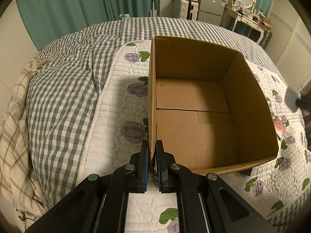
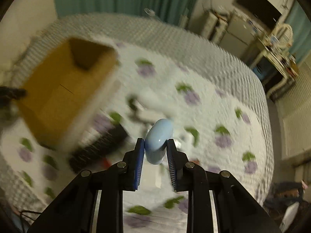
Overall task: Organize rigid objects
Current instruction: 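Grasp the light-blue case with the right tool and drop it into the box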
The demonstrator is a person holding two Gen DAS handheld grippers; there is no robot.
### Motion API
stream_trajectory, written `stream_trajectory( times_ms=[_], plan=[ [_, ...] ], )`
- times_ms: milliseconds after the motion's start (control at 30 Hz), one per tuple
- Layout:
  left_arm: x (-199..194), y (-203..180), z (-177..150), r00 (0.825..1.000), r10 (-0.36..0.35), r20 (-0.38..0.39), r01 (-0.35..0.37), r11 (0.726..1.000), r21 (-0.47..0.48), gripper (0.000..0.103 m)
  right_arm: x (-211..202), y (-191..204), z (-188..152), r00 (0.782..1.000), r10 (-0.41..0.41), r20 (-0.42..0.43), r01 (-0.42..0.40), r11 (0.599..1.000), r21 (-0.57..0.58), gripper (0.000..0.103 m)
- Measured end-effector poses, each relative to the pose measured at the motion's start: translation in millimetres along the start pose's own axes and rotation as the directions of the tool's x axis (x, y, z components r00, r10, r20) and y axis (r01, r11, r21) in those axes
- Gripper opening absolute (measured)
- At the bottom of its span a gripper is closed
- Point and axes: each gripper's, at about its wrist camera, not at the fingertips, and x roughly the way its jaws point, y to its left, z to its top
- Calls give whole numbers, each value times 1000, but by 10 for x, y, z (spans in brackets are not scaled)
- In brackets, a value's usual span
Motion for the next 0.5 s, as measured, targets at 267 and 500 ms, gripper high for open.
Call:
stream_trajectory(
  times_ms=[267,500],
  plan=[
    [5,26,6,1000,-15,-7,15,1000,-7,7,-294,912,408,987,127,99,-113,984,-137,23],
    [-1,30,8,1000,-17,-6,17,1000,-3,7,163,1375,405,988,152,40,-142,974,-175,23]
  ],
)
